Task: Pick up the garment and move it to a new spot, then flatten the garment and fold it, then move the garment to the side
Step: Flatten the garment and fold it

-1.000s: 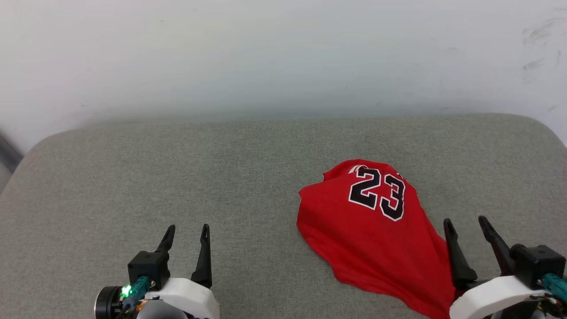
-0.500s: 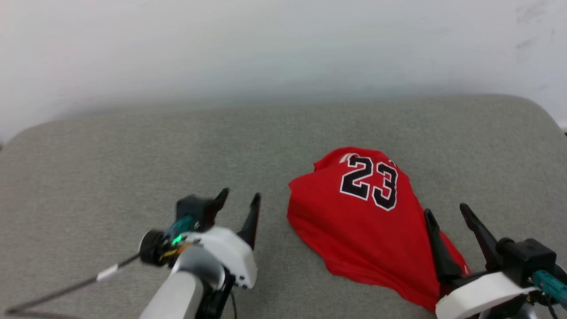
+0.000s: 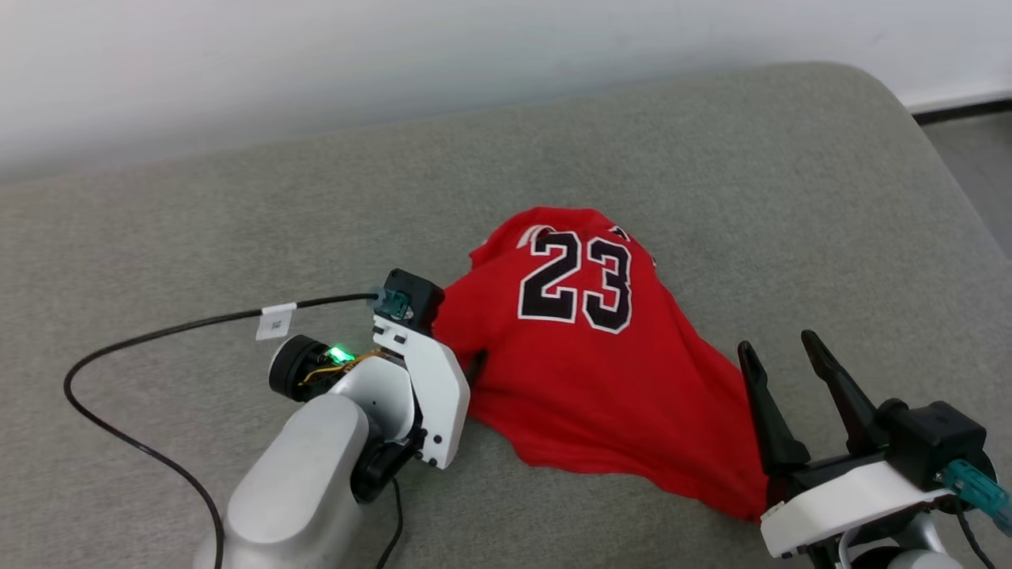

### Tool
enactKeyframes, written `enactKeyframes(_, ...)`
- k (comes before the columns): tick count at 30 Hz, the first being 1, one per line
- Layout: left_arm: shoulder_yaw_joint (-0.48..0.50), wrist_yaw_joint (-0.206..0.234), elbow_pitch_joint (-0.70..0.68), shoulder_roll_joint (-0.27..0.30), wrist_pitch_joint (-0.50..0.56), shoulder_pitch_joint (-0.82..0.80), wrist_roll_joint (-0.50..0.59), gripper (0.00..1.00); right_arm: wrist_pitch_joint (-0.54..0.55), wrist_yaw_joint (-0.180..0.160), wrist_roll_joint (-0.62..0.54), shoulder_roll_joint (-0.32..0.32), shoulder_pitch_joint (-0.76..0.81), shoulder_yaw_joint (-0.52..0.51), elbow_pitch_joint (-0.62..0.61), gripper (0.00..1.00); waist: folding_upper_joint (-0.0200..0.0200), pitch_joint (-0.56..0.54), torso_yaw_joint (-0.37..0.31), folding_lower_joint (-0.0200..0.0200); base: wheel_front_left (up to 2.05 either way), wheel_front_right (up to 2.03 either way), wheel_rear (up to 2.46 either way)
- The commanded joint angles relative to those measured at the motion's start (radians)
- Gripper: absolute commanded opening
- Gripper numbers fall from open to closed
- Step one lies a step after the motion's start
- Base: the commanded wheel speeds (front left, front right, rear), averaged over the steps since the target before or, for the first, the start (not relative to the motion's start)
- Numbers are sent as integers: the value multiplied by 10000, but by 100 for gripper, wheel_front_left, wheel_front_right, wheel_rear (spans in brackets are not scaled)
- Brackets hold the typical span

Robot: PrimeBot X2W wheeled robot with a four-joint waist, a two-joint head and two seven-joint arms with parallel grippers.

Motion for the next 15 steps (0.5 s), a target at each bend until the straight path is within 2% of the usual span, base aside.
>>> enactKeyframes(1,-16,-44,56,36,80,-130,-55,100,-73,-5,28,33,-155,3,55,100,0,241,-233,-2,0,0,0)
enactKeyframes(2,-89,-73,121,69,252,-223,-90,91,-138,-3,85,34,-183,25,95,100,0,292,-274,-2,0,0,0)
enactKeyframes(3,-147,-124,145,106,348,-291,-137,33,-187,-3,129,34,-206,40,151,100,0,326,-306,-2,0,0,0)
enactKeyframes(4,-197,-145,174,152,464,-344,-199,0,-241,-5,157,34,-215,37,201,100,0,347,-326,-2,0,0,0)
enactKeyframes(7,-218,-187,44,373,479,-531,-210,0,-396,-3,251,34,-234,9,342,100,0,361,-312,-2,0,0,0)
enactKeyframes(15,-174,325,-1403,811,-538,-373,432,0,-469,-3,86,33,-220,-155,530,100,0,-39,323,-2,0,0,0)
